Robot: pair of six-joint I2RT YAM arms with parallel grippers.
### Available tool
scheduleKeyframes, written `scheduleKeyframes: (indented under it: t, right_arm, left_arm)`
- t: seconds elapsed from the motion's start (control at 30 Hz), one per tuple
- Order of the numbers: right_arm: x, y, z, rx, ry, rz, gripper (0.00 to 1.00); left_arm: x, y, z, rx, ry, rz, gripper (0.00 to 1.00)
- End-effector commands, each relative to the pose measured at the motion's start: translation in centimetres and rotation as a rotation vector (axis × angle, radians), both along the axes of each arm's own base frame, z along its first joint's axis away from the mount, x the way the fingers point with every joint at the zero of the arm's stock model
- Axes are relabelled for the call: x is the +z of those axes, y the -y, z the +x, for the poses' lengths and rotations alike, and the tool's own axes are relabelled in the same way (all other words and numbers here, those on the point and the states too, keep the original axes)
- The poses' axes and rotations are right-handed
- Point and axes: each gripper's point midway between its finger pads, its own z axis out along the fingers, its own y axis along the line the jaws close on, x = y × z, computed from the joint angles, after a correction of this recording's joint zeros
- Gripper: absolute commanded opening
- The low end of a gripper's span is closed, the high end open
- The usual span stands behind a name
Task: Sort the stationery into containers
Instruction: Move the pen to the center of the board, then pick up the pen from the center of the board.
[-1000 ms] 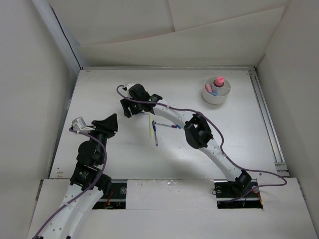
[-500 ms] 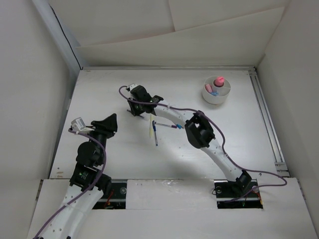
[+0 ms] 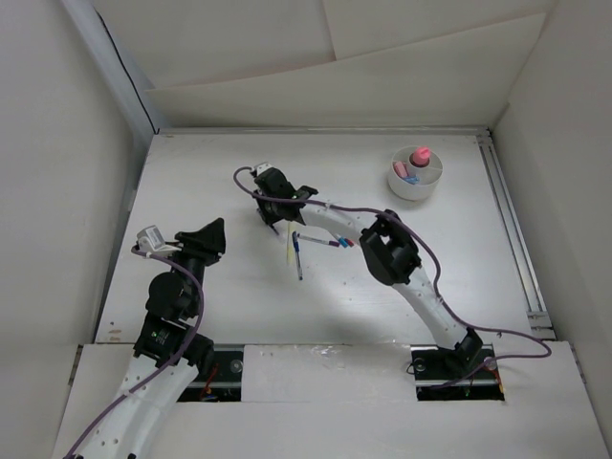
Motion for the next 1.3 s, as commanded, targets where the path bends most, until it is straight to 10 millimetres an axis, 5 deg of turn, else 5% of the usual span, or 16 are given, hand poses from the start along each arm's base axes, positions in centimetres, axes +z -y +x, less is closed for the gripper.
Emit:
scheduleKeyframes:
  t: [0.0,0.1,0.27,0.47,0.73,0.87,1.0,1.1,1.17,1.27]
  right_arm:
    - [1.8,2.6,-0.4,-0.098,-0.043,0.011,0.0]
    - [1.5,3.2,-1.2,-0.109,-0.097,0.045,0.06]
    - [2.1,3.1,-0.8,-0.107,-0.128,0.094,0.43]
    - [1.5,3.0,0.7,-0.122,-0.118,0.059,0.47]
    - [0.1,3.8,1.0,-0.136,-0.12,-0.004,0.42]
    - [-0.6,3.5,0.5,-0.134,-0.11,-0.042,0.27]
    - [-0.8,3.2,-0.3,-0.128,-0.107,-0.061,0.26]
    - [-0.9,3.0,-0.2,-0.128,-0.105,-0.059,0.12]
    - [-0.5,2.8,0.0,-0.128,-0.099,-0.052,0.0]
    - [2.8,2.0,0.5,-0.121,-0.083,0.039,0.0]
  left_arm:
    - [0.5,0.2,0.0,-0.012,0.027,-0.002,0.39]
    - [0.8,0.4,-0.1,-0.021,0.036,-0.004,0.39]
    - [0.8,0.4,-0.1,-0.021,0.036,-0.004,0.39]
    - [0.1,0.5,0.1,-0.022,0.019,0.003,0.4]
    - [0.1,0.5,0.1,-0.022,0.019,0.003,0.4]
    - [0.3,0.4,0.0,-0.022,0.027,-0.001,0.4]
    - [0.3,0.4,0.0,-0.022,0.027,-0.001,0.4]
    - [0.5,0.4,-0.1,-0.021,0.036,-0.004,0.4]
    - [0.3,0.4,-0.1,-0.022,0.027,-0.001,0.4]
    - [0.3,0.4,-0.1,-0.022,0.027,-0.001,0.4]
